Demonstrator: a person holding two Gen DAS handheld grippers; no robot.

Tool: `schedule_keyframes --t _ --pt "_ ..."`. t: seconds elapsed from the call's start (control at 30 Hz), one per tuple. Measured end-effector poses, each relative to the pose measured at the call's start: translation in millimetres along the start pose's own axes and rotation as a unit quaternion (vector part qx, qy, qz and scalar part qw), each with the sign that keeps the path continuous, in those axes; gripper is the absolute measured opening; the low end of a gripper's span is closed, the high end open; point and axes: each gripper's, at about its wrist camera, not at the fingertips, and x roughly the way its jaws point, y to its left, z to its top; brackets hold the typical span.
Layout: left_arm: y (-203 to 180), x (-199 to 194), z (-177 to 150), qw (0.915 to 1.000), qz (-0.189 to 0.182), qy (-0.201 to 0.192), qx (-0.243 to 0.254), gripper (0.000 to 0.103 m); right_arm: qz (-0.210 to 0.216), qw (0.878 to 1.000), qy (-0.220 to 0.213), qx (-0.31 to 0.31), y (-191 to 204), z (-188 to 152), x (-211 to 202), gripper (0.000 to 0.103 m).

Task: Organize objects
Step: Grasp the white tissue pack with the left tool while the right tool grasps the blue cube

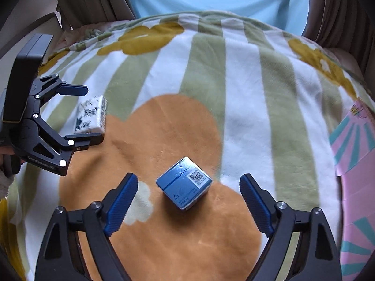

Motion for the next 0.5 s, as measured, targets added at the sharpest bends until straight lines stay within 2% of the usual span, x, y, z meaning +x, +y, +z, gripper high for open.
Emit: schedule_keyframes --t 0.03,0.1,0.17,0.27,0.3,0.5 --pt "0.1 1.8 -0.1 1.0000 -0.005 0.000 0.001 0.097 -0.001 1.000 0.002 0.000 0.3 -1.1 3.6 0.081" --pt "-1.6 5.4 -0.9 0.9999 -0.016 0.002 0.005 0.094 -0.003 1.000 0.009 0.001 1.0 -3.5 10.9 0.071" --pt "-4.2 10.5 -2.7 0.9998 -0.017 0.005 0.010 0.082 -0.001 1.000 0.017 0.007 0.1 -5.2 16.7 0.062" --pt "-6.4 10.8 -3.5 0.9997 -0.017 0.003 0.018 0.072 0.001 1.000 0.029 0.011 0.3 -7.4 22.9 0.048" --pt "-5.8 10.7 -3.1 0.9996 -0.020 0.004 0.018 0.072 0.001 0.999 0.030 0.011 0.8 -7.7 23.7 0.045" --pt "-5.3 8.2 -1.6 0.9995 -0.022 0.005 0.020 0.070 -0.003 0.999 0.035 0.014 2.0 -5.9 23.8 0.045"
